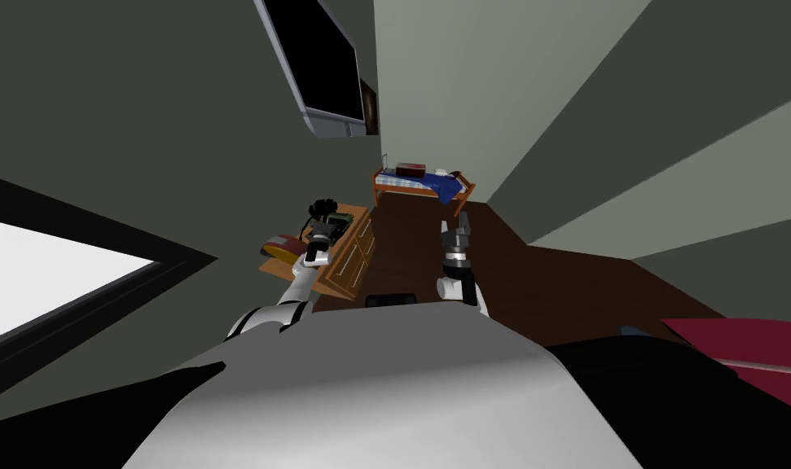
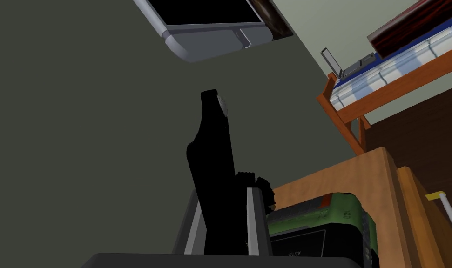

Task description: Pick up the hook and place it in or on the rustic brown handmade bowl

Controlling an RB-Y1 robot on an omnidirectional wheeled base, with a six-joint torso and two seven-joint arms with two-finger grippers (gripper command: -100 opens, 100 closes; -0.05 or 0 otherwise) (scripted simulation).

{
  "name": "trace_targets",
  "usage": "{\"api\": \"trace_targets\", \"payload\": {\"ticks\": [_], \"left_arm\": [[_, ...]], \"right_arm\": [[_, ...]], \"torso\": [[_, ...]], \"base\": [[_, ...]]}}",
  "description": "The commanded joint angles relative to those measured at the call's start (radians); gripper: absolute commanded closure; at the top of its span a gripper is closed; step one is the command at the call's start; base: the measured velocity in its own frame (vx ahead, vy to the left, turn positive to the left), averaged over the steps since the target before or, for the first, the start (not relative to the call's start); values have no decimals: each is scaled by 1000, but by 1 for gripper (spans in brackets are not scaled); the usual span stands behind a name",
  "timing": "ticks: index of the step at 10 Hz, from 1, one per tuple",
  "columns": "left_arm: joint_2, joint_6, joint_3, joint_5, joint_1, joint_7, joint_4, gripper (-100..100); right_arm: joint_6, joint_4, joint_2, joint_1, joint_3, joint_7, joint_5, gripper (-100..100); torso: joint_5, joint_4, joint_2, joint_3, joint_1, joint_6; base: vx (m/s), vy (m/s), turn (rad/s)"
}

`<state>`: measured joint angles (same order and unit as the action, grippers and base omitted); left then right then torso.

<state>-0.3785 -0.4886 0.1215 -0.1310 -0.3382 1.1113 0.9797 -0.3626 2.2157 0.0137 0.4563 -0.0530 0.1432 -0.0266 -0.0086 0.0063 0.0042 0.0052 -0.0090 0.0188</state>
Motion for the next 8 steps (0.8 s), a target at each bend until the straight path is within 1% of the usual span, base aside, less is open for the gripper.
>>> {"api": "trace_targets", "payload": {"ticks": [1,2,3,4,5,6,7,8], "left_arm": [[-21,11,-23,50,-40,-2,-25,100],[-21,11,-23,64,-40,-2,-25,100],[-38,30,-40,101,-71,-6,-34,100],[-38,30,-40,116,-71,-6,-34,100],[-55,48,-56,153,-101,-11,-43,100],[-55,48,-56,168,-101,-11,-43,100],[-72,67,-70,205,-130,-17,-51,100],[-72,67,-70,219,-130,-17,-51,100]], "right_arm": [[0,0,0,0,0,0,0,0],[0,0,0,0,0,0,0,0],[0,0,0,0,0,0,0,0],[0,0,0,0,0,0,0,0],[0,0,0,0,0,0,0,0],[0,0,0,0,0,0,0,0],[0,0,0,0,0,0,0,0],[0,0,0,0,0,0,0,0]], "torso": [[0,0,0,0,0,0],[0,0,2,1,2,1],[0,0,0,0,2,0],[-1,0,-1,0,1,1],[-1,0,-1,0,1,-1],[-1,1,1,1,1,0],[-2,1,1,1,-1,-2],[-2,2,1,1,2,-2]], "base": [[-157,153,-120],[-107,136,-114],[-111,144,-158],[-112,134,-105],[-152,146,-141],[-129,116,-98],[-133,166,-127],[-104,148,-111]]}}
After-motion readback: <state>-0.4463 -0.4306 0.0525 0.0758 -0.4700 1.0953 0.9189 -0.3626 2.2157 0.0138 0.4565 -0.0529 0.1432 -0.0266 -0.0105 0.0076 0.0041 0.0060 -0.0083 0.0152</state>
